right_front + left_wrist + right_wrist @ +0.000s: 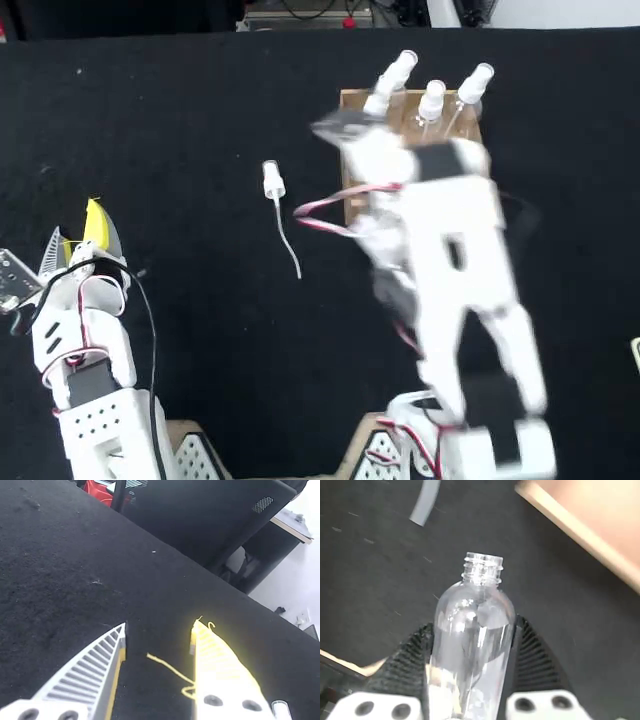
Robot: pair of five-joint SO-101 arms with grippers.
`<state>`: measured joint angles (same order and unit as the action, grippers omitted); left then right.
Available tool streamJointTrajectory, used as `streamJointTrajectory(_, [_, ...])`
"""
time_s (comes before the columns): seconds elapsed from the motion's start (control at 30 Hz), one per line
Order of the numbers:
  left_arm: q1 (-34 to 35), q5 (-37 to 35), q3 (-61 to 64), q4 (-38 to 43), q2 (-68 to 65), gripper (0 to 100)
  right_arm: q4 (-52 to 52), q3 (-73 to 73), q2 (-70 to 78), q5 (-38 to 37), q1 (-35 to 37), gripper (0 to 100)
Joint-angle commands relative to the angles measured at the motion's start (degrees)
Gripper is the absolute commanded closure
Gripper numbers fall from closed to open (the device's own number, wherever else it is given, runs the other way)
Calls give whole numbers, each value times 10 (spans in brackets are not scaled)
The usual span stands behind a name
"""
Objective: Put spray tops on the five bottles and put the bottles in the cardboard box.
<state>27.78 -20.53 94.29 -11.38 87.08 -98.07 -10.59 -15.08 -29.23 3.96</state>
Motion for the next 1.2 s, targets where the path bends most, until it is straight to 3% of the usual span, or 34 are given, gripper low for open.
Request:
streamJointTrajectory(0.0, [-9, -2, -8, 14, 6, 798, 0, -66, -124, -76, -189, 959])
streamJointTrajectory(0.13, [-9, -2, -8, 14, 6, 798, 97, -170, -166, -144, -358, 956])
streamJointTrajectory(0.27, [-9, -2, -7, 14, 6, 798, 258, -257, -138, -156, -481, 956])
streamJointTrajectory(0.37, [-10, -2, -7, 14, 6, 798, 362, -296, -95, -156, -533, 956])
streamJointTrajectory(0.47, [-10, -2, -7, 14, 6, 798, 401, -305, -40, -156, -542, 955])
streamJointTrajectory(0.53, [-10, -2, -7, 14, 6, 798, 398, -298, -2, -156, -541, 938])
streamJointTrajectory(0.77, [-10, -2, -7, 14, 6, 798, 329, -203, 113, -145, -541, 740])
streamJointTrajectory(0.97, [-10, -2, -7, 14, 6, 798, 164, -51, 185, -145, -541, 747])
streamJointTrajectory(1.17, [-10, -2, -7, 14, 6, 798, 118, 27, 266, -110, -546, 747])
